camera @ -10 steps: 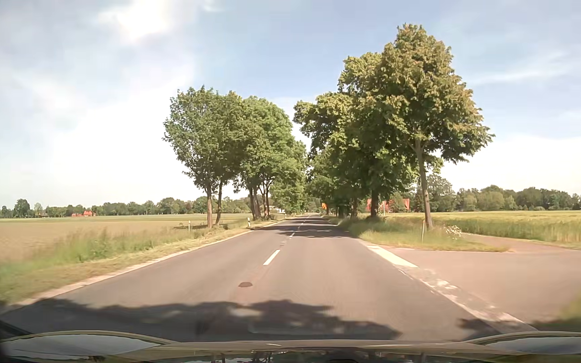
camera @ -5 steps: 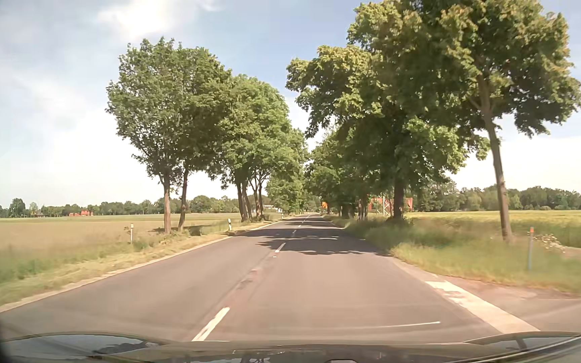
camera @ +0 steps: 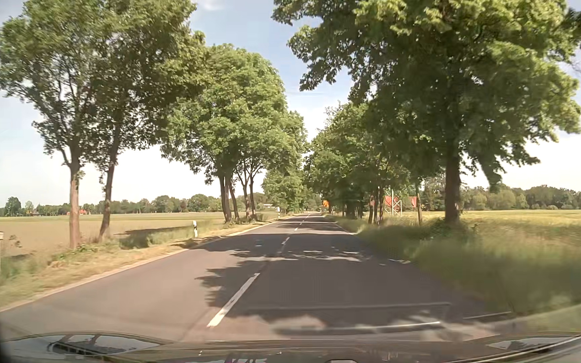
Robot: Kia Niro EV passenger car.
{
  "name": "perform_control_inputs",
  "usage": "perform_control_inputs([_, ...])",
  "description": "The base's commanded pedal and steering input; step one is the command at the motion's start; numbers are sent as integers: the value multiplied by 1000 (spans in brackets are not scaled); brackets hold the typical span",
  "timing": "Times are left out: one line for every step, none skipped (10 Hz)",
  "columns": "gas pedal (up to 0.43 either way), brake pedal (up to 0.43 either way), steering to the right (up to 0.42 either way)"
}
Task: Follow the waypoints while adhering to traffic rules and regulations
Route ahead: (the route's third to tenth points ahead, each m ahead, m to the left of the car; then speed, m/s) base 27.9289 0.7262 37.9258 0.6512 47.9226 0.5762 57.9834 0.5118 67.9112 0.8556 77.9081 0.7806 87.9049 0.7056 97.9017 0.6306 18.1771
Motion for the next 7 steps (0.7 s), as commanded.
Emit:
perform_control_inputs([189, 0, -4])
perform_control_inputs([189, 0, -4])
perform_control_inputs([189, 0, -4])
perform_control_inputs([189, 0, -4])
perform_control_inputs([189, 0, -4])
perform_control_inputs([177, 0, -3])
perform_control_inputs([177, 0, -3])
